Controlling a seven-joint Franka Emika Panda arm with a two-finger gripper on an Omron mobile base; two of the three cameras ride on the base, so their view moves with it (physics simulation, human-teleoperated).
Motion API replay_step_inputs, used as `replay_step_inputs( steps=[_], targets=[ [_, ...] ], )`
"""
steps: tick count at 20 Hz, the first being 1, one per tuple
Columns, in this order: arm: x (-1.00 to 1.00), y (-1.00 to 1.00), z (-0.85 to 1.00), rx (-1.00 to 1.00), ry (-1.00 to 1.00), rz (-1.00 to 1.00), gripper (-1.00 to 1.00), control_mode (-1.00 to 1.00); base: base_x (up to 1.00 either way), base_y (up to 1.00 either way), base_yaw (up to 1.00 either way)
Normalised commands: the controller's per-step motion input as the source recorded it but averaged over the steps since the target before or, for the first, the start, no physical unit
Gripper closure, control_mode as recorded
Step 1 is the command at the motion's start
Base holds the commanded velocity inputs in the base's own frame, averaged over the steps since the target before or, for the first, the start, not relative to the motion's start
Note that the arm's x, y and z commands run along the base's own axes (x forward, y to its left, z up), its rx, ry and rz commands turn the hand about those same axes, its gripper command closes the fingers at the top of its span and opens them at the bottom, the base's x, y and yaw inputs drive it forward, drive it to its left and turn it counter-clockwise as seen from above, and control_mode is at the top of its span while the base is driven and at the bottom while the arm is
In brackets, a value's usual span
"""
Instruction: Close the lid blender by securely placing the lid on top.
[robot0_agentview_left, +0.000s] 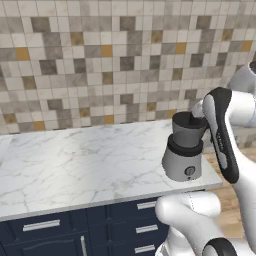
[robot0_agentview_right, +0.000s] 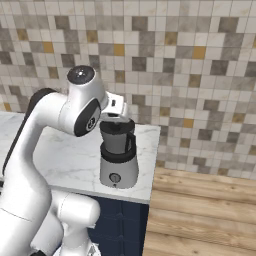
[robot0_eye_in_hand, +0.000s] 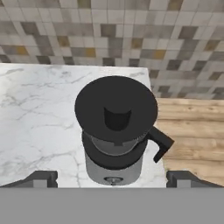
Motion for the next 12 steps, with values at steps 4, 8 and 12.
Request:
replay_step_inputs(
  steps=[4,8,12],
  targets=[
    [-0.65,0.33,0.18,0.0,-0.21,0.0,-1.0,-1.0,0.0,0.0,0.0],
    [-0.47,0.77,0.07,-0.03,-0.08,0.0,-1.0,-1.0,0.0,0.0,0.0],
    [-0.41,1.0,0.08,-0.08,-0.01,0.0,-1.0,-1.0,0.0,0.0,0.0]
  ],
)
